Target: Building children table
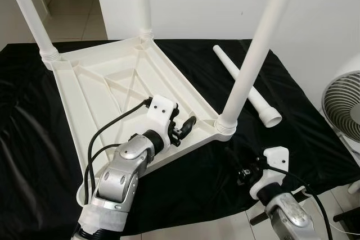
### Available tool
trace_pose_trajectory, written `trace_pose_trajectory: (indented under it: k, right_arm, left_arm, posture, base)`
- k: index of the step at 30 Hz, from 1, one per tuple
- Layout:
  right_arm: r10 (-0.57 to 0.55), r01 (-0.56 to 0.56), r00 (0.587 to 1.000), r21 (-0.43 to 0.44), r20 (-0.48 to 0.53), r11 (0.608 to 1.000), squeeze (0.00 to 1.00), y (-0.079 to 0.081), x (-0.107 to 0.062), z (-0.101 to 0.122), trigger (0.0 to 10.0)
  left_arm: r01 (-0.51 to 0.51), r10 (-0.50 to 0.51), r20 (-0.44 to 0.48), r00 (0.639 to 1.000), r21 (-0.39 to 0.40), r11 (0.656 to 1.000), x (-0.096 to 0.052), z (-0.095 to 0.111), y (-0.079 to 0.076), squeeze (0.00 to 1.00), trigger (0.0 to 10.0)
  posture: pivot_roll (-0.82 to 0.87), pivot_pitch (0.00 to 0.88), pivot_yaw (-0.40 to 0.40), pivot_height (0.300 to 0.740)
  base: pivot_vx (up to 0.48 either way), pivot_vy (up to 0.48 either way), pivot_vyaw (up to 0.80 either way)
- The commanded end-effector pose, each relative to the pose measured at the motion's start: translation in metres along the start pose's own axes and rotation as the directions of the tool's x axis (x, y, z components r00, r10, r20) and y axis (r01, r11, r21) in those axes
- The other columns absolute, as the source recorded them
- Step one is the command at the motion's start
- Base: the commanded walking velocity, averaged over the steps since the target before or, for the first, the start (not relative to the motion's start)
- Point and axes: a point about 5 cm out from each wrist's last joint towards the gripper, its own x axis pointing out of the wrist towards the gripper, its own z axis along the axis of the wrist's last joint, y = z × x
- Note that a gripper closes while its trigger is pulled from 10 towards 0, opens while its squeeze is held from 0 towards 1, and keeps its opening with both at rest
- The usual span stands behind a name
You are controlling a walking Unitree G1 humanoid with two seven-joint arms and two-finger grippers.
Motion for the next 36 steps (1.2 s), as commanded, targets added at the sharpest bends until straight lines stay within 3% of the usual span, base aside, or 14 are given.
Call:
trace_pose_trajectory:
  k: [1,8,14,19,24,25,26,27,29,30,36]
  right_arm:
    - [-0.031,0.031,1.000,0.005,-0.005,1.000,0.00,-0.004,0.000,-0.003,10.0]
    - [-0.045,0.044,0.999,0.016,0.021,0.999,0.00,-0.006,0.008,0.002,10.0]
    - [-0.046,0.045,0.998,0.022,0.045,0.999,0.00,-0.005,0.014,0.007,10.0]
    - [-0.049,0.047,0.997,0.026,0.054,0.999,0.00,-0.005,0.016,0.010,10.0]
    - [-0.060,0.058,0.996,0.027,0.069,0.998,0.00,-0.008,0.018,0.015,10.0]
    - [-0.075,0.073,0.994,0.027,0.078,0.997,0.00,-0.011,0.018,0.017,10.0]
    - [-0.075,0.073,0.994,0.027,0.078,0.997,0.00,-0.011,0.018,0.017,10.0]
    - [-0.087,0.085,0.993,0.028,0.085,0.996,0.00,-0.013,0.019,0.019,10.0]
    - [-0.100,0.097,0.991,0.029,0.093,0.995,0.00,-0.016,0.019,0.021,10.0]
    - [-0.145,0.142,0.983,0.036,0.115,0.989,0.00,-0.023,0.021,0.026,10.0]
    - [-0.205,0.198,0.971,0.071,0.120,0.978,0.00,-0.030,0.024,0.029,10.0]
  left_arm:
    - [-0.067,0.067,-0.013,0.998,0.027,0.997,0.002,-0.002,0.005,0.00,10.0]
    - [-0.073,0.084,-0.084,0.993,0.132,0.989,0.004,-0.010,0.012,0.00,10.0]
    - [-0.161,0.221,-0.195,0.955,0.281,0.946,0.002,-0.029,0.031,0.00,10.0]
    - [-0.177,0.256,-0.237,0.937,0.307,0.935,0.001,-0.035,0.037,0.00,10.0]
    - [-0.261,0.350,-0.292,0.890,0.302,0.917,-0.005,-0.042,0.053,0.00,10.0]
    - [-0.273,0.364,-0.302,0.881,0.305,0.913,-0.006,-0.044,0.056,0.00,6.4]
    - [-0.273,0.364,-0.302,0.881,0.305,0.913,-0.006,-0.044,0.056,0.00,6.4]
    - [-0.277,0.370,-0.309,0.876,0.305,0.911,-0.007,-0.044,0.058,0.00,3.1]
    - [-0.277,0.373,-0.314,0.873,0.309,0.910,-0.007,-0.045,0.059,0.00,3.1]
    - [-0.251,0.352,-0.315,0.881,0.318,0.914,-0.007,-0.046,0.058,0.00,0.0]
    - [-0.212,0.330,-0.334,0.883,0.345,0.914,-0.008,-0.048,0.057,0.00,0.0]
  posture:
    - [-0.05,0.073,-0.004,0.740]
    - [-0.05,0.066,0.000,0.740]
    - [-0.04,0.064,0.004,0.740]
    - [-0.04,0.069,0.003,0.740]
    - [-0.04,0.072,0.004,0.740]
    - [-0.05,0.075,0.006,0.740]
    - [-0.05,0.075,0.006,0.740]
    - [-0.05,0.077,0.007,0.740]
    - [-0.05,0.078,0.007,0.740]
    - [-0.05,0.079,0.008,0.740]
    - [-0.04,0.084,0.010,0.740]
  base:
    - [0.000,0.000,0.00]
    - [0.000,0.000,0.00]
    - [0.000,0.000,0.00]
    - [0.000,0.000,0.00]
    - [0.000,0.000,0.00]
    - [0.000,0.000,0.00]
    - [0.000,0.000,0.00]
    - [0.000,0.000,0.00]
    - [0.000,0.000,0.00]
    - [0.000,0.000,0.00]
    - [0.000,0.000,0.00]
